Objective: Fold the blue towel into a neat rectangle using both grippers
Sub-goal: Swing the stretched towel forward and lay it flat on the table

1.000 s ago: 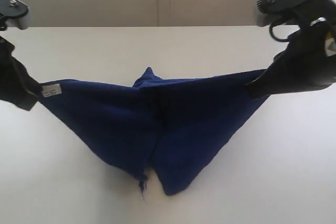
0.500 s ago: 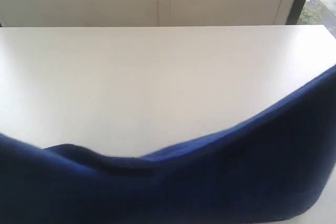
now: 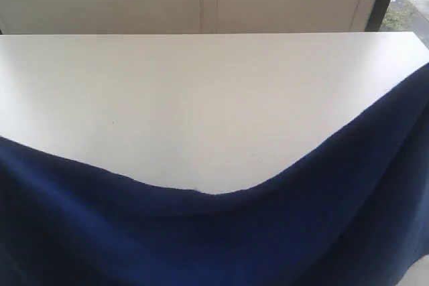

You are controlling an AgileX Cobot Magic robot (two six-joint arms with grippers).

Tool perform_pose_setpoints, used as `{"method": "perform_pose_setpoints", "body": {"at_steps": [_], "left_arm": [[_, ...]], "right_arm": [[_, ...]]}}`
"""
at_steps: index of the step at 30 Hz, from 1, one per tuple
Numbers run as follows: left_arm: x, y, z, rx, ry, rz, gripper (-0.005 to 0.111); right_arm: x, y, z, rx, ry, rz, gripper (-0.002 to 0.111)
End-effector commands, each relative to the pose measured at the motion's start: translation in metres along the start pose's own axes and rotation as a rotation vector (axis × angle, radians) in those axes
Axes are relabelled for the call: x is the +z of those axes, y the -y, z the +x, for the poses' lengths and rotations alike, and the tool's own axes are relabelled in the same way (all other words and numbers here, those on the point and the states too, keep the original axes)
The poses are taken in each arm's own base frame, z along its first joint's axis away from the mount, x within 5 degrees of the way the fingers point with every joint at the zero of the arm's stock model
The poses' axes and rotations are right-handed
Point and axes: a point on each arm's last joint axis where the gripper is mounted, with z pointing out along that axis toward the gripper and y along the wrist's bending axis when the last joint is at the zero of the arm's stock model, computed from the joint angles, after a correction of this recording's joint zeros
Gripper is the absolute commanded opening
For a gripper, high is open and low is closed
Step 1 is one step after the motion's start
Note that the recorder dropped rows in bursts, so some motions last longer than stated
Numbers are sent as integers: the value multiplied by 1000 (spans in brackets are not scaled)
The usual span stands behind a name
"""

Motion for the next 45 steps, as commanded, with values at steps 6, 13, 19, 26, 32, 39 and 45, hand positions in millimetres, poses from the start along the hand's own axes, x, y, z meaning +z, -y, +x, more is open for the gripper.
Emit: {"method": "perform_pose_setpoints", "body": {"at_steps": [6, 13, 19, 26, 32, 39, 45], "left_arm": [[135, -2, -24, -65, -88, -2, 0], [196, 3, -42, -84, 27, 36, 0], [232, 1, -62, -4, 52, 46, 0], [264, -36, -71, -67, 16, -8, 0], [274, -47, -74, -88, 15, -24, 0], [293, -42, -69, -89, 29, -9, 0], [307, -38, -68, -122, 64, 0, 0]], "right_arm": [[121, -35, -14, -77, -103, 210, 0], [193, -41, 4, -27, -163, 163, 0], [226, -40, 5, -17, -195, 145, 0], [254, -26, -2, 22, -199, 168, 0], [272, -16, -4, 43, -213, 196, 0], [301, -14, 3, 57, -229, 165, 0], [319, -10, 5, 68, -244, 177, 0]]}}
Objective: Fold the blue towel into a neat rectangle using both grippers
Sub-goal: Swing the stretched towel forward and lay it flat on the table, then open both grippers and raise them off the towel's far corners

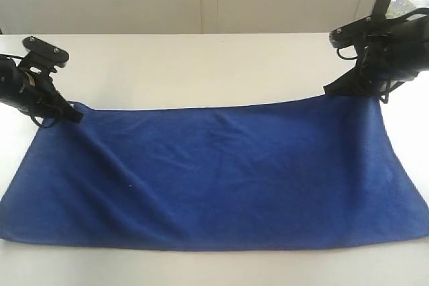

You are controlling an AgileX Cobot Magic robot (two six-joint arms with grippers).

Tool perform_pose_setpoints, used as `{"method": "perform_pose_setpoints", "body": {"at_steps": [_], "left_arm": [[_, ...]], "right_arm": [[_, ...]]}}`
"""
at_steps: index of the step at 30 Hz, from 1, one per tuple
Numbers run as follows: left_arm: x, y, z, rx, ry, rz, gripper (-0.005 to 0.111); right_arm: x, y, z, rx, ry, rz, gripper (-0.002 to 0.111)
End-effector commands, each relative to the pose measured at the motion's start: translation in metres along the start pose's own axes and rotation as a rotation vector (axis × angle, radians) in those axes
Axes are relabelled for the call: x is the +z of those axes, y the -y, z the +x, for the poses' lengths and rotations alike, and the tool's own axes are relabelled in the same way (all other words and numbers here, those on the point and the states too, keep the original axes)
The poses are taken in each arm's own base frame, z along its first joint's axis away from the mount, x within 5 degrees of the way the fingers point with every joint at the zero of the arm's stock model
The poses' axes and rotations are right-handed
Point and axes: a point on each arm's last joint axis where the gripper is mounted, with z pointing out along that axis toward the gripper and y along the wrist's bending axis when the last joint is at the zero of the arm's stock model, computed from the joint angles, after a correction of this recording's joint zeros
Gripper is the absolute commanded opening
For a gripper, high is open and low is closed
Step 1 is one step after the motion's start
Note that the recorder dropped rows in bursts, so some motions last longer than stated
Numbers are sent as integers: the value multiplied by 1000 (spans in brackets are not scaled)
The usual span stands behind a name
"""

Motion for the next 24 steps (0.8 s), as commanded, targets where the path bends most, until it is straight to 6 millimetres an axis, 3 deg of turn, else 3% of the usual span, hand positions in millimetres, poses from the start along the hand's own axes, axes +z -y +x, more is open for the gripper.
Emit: {"method": "perform_pose_setpoints", "body": {"at_steps": [1, 17, 24], "left_arm": [[5, -1, -2, -47, 47, -1, 0], [29, -9, -22, -164, 39, -11, 0], [29, -11, -24, -165, 12, -15, 0]], "right_arm": [[12, 8, -4, 17, 0, 18, 0], [38, 16, -5, 44, -12, 21, 0], [48, 11, -6, 47, 16, -37, 0]]}}
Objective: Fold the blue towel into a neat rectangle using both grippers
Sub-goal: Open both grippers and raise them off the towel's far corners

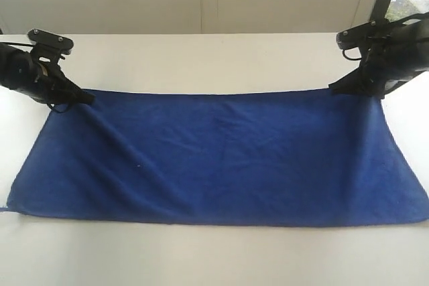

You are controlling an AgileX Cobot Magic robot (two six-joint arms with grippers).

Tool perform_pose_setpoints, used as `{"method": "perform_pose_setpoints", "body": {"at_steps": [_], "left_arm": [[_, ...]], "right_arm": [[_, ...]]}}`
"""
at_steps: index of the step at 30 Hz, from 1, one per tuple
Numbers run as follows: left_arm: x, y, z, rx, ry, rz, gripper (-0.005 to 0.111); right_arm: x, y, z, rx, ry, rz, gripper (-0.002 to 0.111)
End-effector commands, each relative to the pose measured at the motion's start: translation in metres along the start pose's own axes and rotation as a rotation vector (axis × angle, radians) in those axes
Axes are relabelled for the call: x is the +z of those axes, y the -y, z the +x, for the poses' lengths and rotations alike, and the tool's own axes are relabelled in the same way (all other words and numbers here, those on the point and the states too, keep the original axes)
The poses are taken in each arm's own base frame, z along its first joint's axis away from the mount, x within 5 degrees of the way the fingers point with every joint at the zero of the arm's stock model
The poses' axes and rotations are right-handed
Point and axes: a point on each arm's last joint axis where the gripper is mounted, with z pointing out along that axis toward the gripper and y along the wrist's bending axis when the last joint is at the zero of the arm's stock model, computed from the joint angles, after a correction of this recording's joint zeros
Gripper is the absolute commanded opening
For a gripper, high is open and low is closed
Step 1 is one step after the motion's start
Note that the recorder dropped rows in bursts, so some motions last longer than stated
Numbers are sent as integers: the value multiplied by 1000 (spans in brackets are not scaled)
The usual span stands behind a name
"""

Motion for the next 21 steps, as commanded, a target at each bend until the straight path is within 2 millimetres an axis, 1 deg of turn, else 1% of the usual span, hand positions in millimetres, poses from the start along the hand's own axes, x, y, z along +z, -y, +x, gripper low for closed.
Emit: {"method": "perform_pose_setpoints", "body": {"at_steps": [1, 10, 11, 12, 13, 15, 16, 17, 18, 21], "left_arm": [[-1, -2, 2, -26, -39, -5, 0], [-1, -2, 3, -26, -52, -5, 0], [-1, -2, 3, -26, -52, -5, 1], [-1, -2, 4, -26, -59, -6, 7], [-1, -2, 4, -26, -59, -6, 15], [-1, -2, 3, -26, -52, -5, 33], [-1, -2, 3, -26, -52, -5, 40], [-1, -2, 3, -26, -52, -5, 45], [-1, -2, 3, -26, -52, -5, 48], [-3, -3, 2, -24, -53, -7, 49]], "right_arm": [[6, 0, -1, 3, 21, -35, 0], [10, -2, 0, -31, 27, -37, 0], [10, -2, 0, -38, 31, -39, 0], [9, -2, 0, -41, 33, -40, 4], [10, -2, 0, -41, 32, -38, 10], [10, -1, 0, -35, 27, -28, 26], [10, 0, 0, -12, 29, -18, 31], [10, 2, 0, 14, 28, 1, 34], [10, 4, 0, 34, 26, 23, 35], [7, 11, -2, 48, 14, 94, 35]]}}
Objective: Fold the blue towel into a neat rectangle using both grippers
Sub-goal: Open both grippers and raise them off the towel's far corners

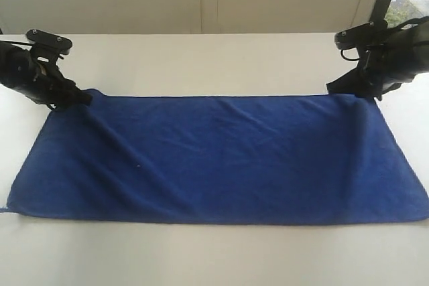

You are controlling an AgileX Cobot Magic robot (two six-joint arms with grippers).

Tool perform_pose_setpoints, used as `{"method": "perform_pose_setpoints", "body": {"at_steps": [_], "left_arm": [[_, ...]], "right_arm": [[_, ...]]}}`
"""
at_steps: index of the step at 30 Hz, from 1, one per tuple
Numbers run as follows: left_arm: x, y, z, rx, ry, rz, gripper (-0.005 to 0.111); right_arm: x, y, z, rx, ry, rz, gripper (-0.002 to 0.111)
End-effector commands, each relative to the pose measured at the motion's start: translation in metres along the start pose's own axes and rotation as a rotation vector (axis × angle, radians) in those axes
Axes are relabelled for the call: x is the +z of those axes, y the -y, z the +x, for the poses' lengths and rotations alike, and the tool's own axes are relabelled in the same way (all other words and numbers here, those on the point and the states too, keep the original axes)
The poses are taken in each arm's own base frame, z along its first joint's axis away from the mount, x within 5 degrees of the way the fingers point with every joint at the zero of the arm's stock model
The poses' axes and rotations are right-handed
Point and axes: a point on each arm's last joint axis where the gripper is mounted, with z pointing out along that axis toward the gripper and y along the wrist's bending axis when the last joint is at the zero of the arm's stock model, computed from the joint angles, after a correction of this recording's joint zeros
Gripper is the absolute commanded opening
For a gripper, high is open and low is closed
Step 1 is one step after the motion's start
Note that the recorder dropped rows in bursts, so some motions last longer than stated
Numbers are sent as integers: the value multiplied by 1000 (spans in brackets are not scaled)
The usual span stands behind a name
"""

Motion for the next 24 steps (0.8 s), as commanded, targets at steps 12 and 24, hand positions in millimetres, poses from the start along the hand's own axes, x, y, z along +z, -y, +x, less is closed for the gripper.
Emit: {"method": "perform_pose_setpoints", "body": {"at_steps": [12, 24], "left_arm": [[-32, -9, -13, -24, -20, -26, 35], [-42, -8, -44, -148, -146, 83, 0]], "right_arm": [[-30, 19, -24, 87, -15, -2, 0], [-31, 14, -35, 75, -180, -179, 0]]}}
